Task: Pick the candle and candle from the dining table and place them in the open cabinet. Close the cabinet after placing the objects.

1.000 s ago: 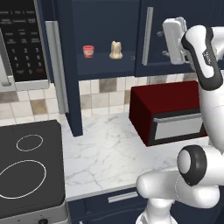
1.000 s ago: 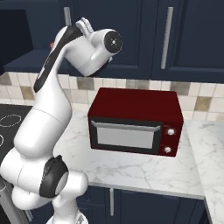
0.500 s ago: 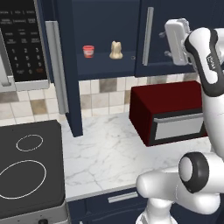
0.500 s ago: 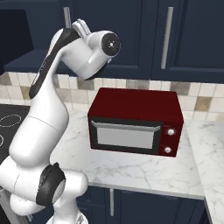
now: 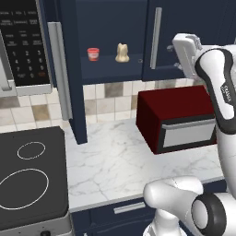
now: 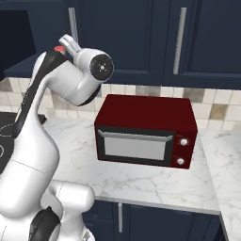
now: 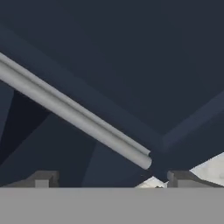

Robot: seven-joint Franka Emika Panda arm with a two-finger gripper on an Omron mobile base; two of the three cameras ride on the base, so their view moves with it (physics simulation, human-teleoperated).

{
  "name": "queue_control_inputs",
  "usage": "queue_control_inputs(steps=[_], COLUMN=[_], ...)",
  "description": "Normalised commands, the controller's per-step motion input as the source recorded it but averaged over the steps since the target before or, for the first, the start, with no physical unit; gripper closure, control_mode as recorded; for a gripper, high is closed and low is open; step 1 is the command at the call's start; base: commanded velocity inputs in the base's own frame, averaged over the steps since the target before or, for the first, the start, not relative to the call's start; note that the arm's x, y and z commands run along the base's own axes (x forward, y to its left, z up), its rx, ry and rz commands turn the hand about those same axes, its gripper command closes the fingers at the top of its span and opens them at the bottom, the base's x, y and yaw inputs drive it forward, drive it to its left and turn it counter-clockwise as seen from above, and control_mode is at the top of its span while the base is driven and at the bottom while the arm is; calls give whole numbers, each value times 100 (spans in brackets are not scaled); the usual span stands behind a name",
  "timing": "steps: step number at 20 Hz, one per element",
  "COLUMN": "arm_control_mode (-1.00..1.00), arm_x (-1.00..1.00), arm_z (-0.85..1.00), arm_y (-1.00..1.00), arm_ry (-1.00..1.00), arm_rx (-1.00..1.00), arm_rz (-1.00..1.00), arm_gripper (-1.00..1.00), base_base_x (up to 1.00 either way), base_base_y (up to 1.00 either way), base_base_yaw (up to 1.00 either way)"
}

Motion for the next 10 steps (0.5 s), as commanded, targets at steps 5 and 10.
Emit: queue_control_inputs(steps=[5,10], arm_control_mode=[-100,-100], arm_x=[-31,-39], arm_z=[-21,-21], arm_y=[19,14], arm_ry=[0,-7], arm_rx=[-10,-11], arm_rz=[0,0], arm_gripper=[-100,-100], base_base_x=[0,0], base_base_y=[0,0], base_base_yaw=[0,0])
